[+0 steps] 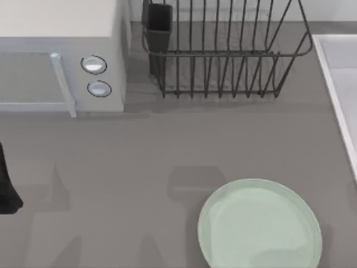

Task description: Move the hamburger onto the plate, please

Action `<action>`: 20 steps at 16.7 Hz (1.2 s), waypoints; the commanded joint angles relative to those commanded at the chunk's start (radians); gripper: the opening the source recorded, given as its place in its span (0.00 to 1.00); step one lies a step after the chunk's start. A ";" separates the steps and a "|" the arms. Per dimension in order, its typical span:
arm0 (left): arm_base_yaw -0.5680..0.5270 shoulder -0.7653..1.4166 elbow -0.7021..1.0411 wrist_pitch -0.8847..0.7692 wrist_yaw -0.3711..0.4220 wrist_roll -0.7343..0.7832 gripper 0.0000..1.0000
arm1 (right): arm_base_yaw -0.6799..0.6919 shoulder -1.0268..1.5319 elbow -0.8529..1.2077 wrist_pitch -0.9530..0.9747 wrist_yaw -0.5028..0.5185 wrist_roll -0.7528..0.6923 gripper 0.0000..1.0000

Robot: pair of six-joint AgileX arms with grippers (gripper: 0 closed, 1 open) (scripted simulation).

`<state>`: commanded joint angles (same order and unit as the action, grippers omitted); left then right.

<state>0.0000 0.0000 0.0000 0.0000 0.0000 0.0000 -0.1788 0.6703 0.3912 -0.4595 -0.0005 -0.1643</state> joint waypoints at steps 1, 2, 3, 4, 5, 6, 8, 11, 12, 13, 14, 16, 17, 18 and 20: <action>0.000 0.000 0.000 0.000 0.000 0.000 1.00 | -0.023 0.097 0.048 -0.060 0.000 -0.021 1.00; 0.000 0.000 0.000 0.000 0.000 0.000 1.00 | -0.045 0.189 0.096 -0.120 0.000 -0.042 1.00; 0.000 0.000 0.000 0.000 0.000 0.000 1.00 | -0.067 0.276 0.142 -0.177 0.000 -0.062 1.00; 0.000 0.000 0.000 0.000 0.000 0.000 1.00 | -0.088 0.356 0.187 -0.231 0.000 -0.081 1.00; 0.000 0.000 0.000 0.000 0.000 0.000 1.00 | -0.108 0.429 0.229 -0.282 0.000 -0.099 1.00; 0.000 0.000 0.000 0.000 0.000 0.000 1.00 | -0.126 0.495 0.270 -0.329 0.001 -0.116 1.00; 0.000 0.000 0.000 0.000 0.000 0.000 1.00 | -0.157 0.611 0.341 -0.408 0.001 -0.146 1.00; 0.000 0.000 0.000 0.000 0.000 0.000 1.00 | -0.189 0.730 0.415 -0.485 0.001 -0.175 1.00; 0.000 0.000 0.000 0.000 0.000 0.000 1.00 | -0.194 0.750 0.428 -0.499 0.001 -0.180 1.00; 0.000 0.000 0.000 0.000 0.000 0.000 1.00 | -0.197 0.759 0.435 -0.505 0.001 -0.183 1.00; 0.000 0.000 0.000 0.000 0.000 0.000 1.00 | -0.198 0.760 0.436 -0.506 0.001 -0.183 1.00; 0.000 0.000 0.000 0.000 0.000 0.000 1.00 | -0.198 0.760 0.436 -0.506 0.001 -0.183 1.00; 0.000 0.000 0.000 0.000 0.000 0.000 1.00 | -0.193 0.756 0.432 -0.503 0.001 -0.182 1.00; 0.000 0.000 0.000 0.000 0.000 0.000 1.00 | -0.193 0.758 0.430 -0.501 0.001 -0.182 1.00; 0.000 0.000 0.000 0.000 0.000 0.000 1.00 | -0.194 0.779 0.409 -0.465 0.001 -0.180 1.00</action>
<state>0.0000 0.0000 0.0000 0.0000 0.0000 0.0000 -0.3728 1.4491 0.8000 -0.9243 0.0000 -0.3440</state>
